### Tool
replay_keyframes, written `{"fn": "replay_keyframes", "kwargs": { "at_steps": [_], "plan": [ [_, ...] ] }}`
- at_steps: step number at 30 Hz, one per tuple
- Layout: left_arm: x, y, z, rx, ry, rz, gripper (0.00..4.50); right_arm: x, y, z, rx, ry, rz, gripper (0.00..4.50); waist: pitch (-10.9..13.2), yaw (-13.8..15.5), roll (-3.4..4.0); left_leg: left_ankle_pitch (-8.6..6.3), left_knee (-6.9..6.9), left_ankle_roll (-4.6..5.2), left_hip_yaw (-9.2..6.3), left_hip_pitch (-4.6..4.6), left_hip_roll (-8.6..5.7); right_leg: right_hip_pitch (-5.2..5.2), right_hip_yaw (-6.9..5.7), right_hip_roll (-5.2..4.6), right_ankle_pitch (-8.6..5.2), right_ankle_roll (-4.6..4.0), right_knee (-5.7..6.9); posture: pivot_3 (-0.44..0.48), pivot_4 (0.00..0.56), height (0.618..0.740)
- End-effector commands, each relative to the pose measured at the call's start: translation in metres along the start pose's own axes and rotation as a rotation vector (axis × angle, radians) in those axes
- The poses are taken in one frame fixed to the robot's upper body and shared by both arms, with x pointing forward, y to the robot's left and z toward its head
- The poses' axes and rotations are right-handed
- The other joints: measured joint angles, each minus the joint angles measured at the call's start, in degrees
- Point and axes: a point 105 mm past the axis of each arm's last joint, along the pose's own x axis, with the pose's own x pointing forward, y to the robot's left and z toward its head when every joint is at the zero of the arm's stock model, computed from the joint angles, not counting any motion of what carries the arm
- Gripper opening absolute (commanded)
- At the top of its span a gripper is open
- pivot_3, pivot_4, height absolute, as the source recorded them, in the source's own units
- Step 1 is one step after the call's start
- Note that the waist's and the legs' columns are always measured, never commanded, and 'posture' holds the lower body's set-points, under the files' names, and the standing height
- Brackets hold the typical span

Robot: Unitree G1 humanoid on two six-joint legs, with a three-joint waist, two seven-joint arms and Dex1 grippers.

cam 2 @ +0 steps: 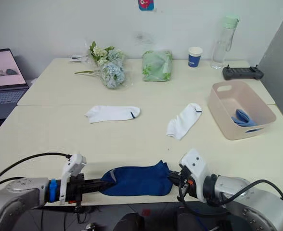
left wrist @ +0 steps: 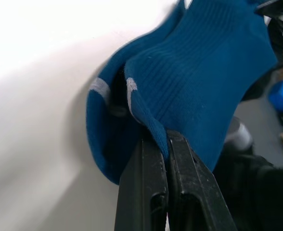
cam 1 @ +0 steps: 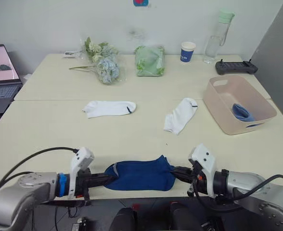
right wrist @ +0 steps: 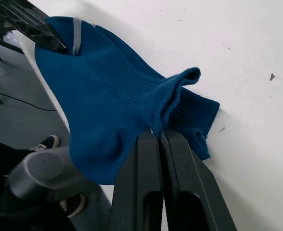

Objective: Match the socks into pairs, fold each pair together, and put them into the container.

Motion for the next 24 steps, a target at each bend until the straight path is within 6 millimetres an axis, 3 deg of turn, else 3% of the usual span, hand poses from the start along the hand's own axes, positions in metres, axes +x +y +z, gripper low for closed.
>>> {"fn": "replay_keyframes", "kwargs": {
  "at_steps": [1, 6, 11, 12, 15, 20, 22, 24],
  "plan": [
    [0.005, 0.006, 0.003, 0.077, -0.013, 0.046, 0.0, 0.003, -0.004, 0.0, -0.041, -0.018, -0.03, 0.04, 0.0, 0.0, 0.0, 0.0, 0.0, 0.0, 0.0, 0.0, 0.0, 0.0, 0.0, 0.0, 0.0, 0.0, 0.0, 0.0, 0.15, 0.74],
    [0.007, 0.004, 0.01, 0.075, -0.069, 0.05, 0.0, 0.003, -0.014, -0.003, -0.032, -0.025, -0.083, 0.04, 0.0, 0.0, 0.0, 0.0, 0.0, 0.0, 0.0, 0.02, 0.0, 0.01, 0.0, 0.01, 0.0, 0.0, 0.0, 0.0, 0.15, 0.74],
    [0.003, 0.008, 0.011, 0.052, -0.085, 0.064, 0.0, 0.002, -0.013, -0.003, -0.028, -0.023, -0.057, 0.04, 0.0, 0.0, 0.0, 0.0, 0.0, 0.0, -0.01, 0.02, 0.0, 0.02, -0.01, 0.01, 0.0, 0.0, 0.0, 0.0, 0.15, 0.74],
    [0.001, 0.011, 0.012, 0.054, -0.088, 0.074, 0.0, 0.002, -0.012, -0.003, -0.031, -0.026, -0.052, 0.26, 0.0, 0.0, 0.0, 0.0, 0.0, 0.0, -0.01, 0.02, 0.0, 0.02, 0.0, 0.01, 0.0, 0.0, 0.0, 0.0, 0.15, 0.74],
    [-0.008, 0.01, 0.019, 0.095, -0.099, 0.062, 0.63, -0.005, -0.008, 0.007, -0.027, -0.073, -0.022, 1.04, 0.0, 0.0, 0.01, 0.0, 0.0, 0.01, -0.02, 0.02, 0.01, 0.02, -0.02, 0.02, 0.0, 0.0, -0.01, 0.0, 0.15, 0.74],
    [-0.025, 0.01, 0.031, 0.16, -0.083, 0.06, 2.17, -0.014, -0.01, 0.023, -0.056, -0.137, -0.034, 2.84, 0.0, 0.0, 0.01, -0.01, -0.01, 0.01, -0.02, 0.03, 0.01, 0.03, -0.01, 0.03, 0.0, 0.0, -0.02, 0.0, 0.15, 0.74],
    [-0.03, 0.007, 0.038, 0.18, -0.075, 0.031, 2.17, -0.015, -0.006, 0.032, -0.093, -0.168, -0.014, 3.45, 0.0, 0.0, 0.01, -0.01, -0.01, 0.01, -0.02, 0.03, 0.01, 0.02, -0.01, 0.03, 0.0, 0.0, -0.02, 0.0, 0.15, 0.74],
    [-0.03, 0.004, 0.043, 0.203, -0.067, -0.001, 2.17, -0.012, -0.002, 0.039, -0.129, -0.19, 0.004, 3.45, 0.0, 0.0, 0.02, -0.01, -0.01, 0.01, -0.02, 0.03, 0.01, 0.02, -0.01, 0.05, 0.0, 0.0, -0.02, 0.0, 0.15, 0.74]
  ]
}}
